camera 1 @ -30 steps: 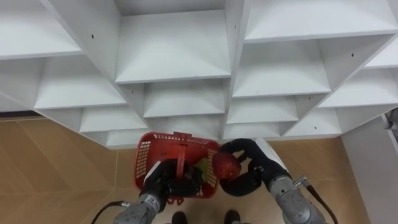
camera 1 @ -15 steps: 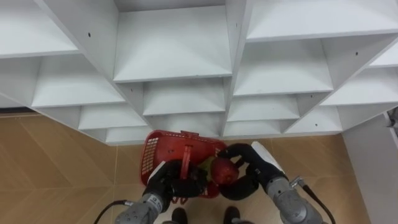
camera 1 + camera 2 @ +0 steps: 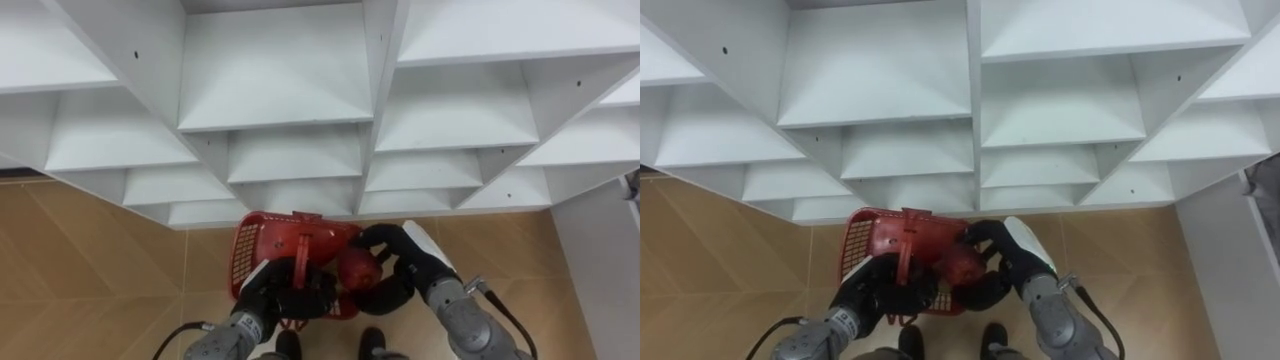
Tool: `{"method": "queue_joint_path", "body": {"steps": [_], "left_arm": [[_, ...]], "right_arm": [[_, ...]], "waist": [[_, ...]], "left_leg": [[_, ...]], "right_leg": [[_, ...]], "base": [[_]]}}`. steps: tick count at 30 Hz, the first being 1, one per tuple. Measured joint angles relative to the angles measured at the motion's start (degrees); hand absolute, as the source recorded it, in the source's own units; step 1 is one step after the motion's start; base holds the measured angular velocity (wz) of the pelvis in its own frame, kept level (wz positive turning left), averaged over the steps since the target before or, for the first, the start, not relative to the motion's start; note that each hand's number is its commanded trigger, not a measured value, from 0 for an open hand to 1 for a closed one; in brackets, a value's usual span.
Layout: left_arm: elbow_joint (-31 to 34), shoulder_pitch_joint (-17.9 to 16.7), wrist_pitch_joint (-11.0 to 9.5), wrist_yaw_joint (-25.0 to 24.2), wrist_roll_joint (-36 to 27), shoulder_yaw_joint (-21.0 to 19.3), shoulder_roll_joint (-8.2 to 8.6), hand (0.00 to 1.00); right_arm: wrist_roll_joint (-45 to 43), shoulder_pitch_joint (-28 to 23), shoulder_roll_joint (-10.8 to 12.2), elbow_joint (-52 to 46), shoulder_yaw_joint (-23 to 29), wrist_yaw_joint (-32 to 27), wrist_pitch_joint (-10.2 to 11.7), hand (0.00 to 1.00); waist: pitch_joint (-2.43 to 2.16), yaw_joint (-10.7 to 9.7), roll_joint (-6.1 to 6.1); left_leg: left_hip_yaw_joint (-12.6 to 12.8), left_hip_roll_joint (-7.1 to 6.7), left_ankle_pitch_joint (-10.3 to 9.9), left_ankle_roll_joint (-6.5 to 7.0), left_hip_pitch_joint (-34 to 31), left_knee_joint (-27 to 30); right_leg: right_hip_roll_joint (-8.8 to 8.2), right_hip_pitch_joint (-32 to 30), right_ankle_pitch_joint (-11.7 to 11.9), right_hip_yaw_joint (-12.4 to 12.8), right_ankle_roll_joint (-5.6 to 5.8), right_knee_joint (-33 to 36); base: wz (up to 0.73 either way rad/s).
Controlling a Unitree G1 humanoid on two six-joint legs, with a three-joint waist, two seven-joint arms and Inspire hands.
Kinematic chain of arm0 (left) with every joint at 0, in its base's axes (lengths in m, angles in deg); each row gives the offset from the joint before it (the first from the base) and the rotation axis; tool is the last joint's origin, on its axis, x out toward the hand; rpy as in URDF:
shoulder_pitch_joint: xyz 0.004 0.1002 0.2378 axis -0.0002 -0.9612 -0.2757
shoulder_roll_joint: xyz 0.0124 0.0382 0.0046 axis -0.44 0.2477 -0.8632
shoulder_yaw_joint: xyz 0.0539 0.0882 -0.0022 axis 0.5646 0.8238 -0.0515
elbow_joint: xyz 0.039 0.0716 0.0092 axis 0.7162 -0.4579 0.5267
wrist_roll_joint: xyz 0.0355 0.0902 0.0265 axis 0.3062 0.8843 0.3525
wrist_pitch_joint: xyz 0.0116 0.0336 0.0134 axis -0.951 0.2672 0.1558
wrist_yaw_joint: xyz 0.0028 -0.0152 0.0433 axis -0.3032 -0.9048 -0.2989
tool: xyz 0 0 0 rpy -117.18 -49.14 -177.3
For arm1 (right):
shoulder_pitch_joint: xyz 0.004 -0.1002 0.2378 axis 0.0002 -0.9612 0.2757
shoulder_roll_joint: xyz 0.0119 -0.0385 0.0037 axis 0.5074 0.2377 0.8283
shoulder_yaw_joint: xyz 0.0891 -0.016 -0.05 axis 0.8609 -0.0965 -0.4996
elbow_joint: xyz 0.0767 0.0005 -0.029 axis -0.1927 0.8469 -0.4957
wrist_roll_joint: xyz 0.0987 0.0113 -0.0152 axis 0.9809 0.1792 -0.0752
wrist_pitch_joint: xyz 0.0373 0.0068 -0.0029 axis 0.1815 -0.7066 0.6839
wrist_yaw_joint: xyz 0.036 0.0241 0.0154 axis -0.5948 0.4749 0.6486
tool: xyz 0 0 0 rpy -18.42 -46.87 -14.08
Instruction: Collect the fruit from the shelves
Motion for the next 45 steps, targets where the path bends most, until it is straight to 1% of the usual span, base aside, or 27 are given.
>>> {"method": "queue_joint_path", "body": {"steps": [2, 6, 11, 12, 13, 14, 17, 22, 26, 32, 39, 45], "left_arm": [[0.0, 0.0, 0.0, -0.1, 0.0, 0.0, -0.14, 1.00], [0.0, 0.0, 0.0, -0.3, 0.0, 0.0, -0.16, 1.00], [0.0, 0.0, 0.0, -0.4, 0.0, 0.0, -0.17, 1.00], [0.0, 0.0, 0.0, -0.4, 0.0, 0.0, -0.17, 1.00], [0.0, 0.0, 0.0, -0.4, 0.0, 0.0, -0.16, 1.00], [0.0, 0.0, 0.0, -0.4, 0.0, 0.1, -0.12, 1.00], [0.0, 0.1, 0.1, -0.4, 0.0, 0.5, -0.14, 1.00], [0.0, 0.2, 0.2, -0.5, 0.0, 0.6, -0.08, 1.00], [0.0, 0.4, 0.2, -0.9, 0.0, 1.0, 0.28, 1.00], [0.0, 0.5, 0.2, -1.8, -0.1, 2.3, 0.27, 1.00], [0.0, 0.5, 0.2, -2.1, -0.1, 2.8, 0.22, 1.00], [0.0, 0.5, 0.2, -3.1, -0.1, 2.8, 0.58, 1.00]], "right_arm": [[0.0, 0.4, 0.4, 1.2, 0.0, -0.1, 0.0, 1.00], [0.0, 0.6, 0.5, 1.5, 0.0, 0.0, 0.0, 1.00], [0.1, 0.7, 0.5, 1.6, -0.1, 0.1, 0.0, 1.00], [0.1, 0.7, 0.5, 1.6, -0.1, 0.1, 0.0, 0.90], [0.1, 0.7, 0.5, 1.6, -0.2, 0.1, 0.0, 0.58], [0.1, 0.7, 0.5, 1.6, -0.2, 0.1, 0.0, 0.00], [0.1, 0.7, 0.5, 1.7, -0.2, 0.1, 0.0, 0.00], [0.1, 0.7, 0.4, 1.9, -0.4, 0.1, 0.0, 0.00], [0.4, 0.8, 0.5, 1.9, -1.2, 0.2, 0.0, 0.00], [0.8, 1.2, 0.7, 1.9, -2.3, 0.9, 0.0, 0.00], [0.8, 2.2, 0.8, 1.9, -2.3, 2.1, 0.0, 0.00], [0.7, 2.2, 0.9, 1.9, -2.3, 2.4, 0.0, 0.00]], "waist": [[0.00, -0.1, 0.00], [0.02, 0.0, 0.04], [0.19, 0.2, 0.34], [0.20, 0.2, 0.36], [0.25, 0.2, 0.46], [0.33, 0.2, 0.61], [0.56, 0.2, 1.09], [0.54, 0.2, 1.64], [0.53, 0.2, 1.66], [0.53, 0.1, 1.65], [0.52, 0.1, 1.60], [0.50, 0.0, 1.53]], "left_leg": [[0.0, 0.01, 0.0, 0.00, 0.0, 0.0], [0.0, 0.03, 0.0, 0.00, 0.0, 0.0], [0.0, 0.13, 0.0, 0.00, 0.1, 0.0], [0.0, 0.13, 0.0, 0.00, 0.1, 0.0], [0.0, 0.13, 0.0, 0.00, 0.1, 0.1], [0.0, 0.13, 0.0, 0.00, 0.1, 0.1], [0.0, 0.13, 0.0, 0.00, 0.1, 0.1], [0.0, 0.08, 0.0, 0.00, 0.1, 0.1], [0.0, 0.12, 0.0, 0.00, 0.1, 0.1], [0.1, 0.07, 0.0, 0.00, 0.3, 0.4], [0.1, 0.03, 0.0, 0.01, 0.6, 0.7], [0.1, 0.08, 0.0, 0.04, 0.7, 1.1]], "right_leg": [[0.00, 0.0, 0.0, 0.0, 0.00, 0.0], [-0.01, 0.1, 0.0, -0.1, 0.01, 0.0], [-0.01, 0.1, 0.0, -0.1, 0.01, 0.0], [-0.01, 0.1, 0.0, -0.1, 0.01, 0.0], [0.00, 0.1, 0.0, -0.1, 0.01, 0.0], [0.00, 0.1, 0.0, -0.1, 0.02, 0.0], [-0.01, 0.1, 0.0, -0.1, 0.02, 0.0], [0.01, 0.1, 0.0, 0.0, 0.02, 0.1], [-0.01, 0.1, 0.0, 0.0, 0.02, 0.1], [-0.18, 0.1, -0.2, 0.3, 0.06, 0.9], [-0.31, 0.1, -0.2, 0.4, 0.04, 1.7], [-0.33, 0.1, -0.1, 0.4, -0.03, 2.0]], "base": [[0.00], [0.00], [0.00], [0.00], [0.00], [0.00], [0.00], [0.00], [0.00], [0.00], [0.00], [0.00]]}}
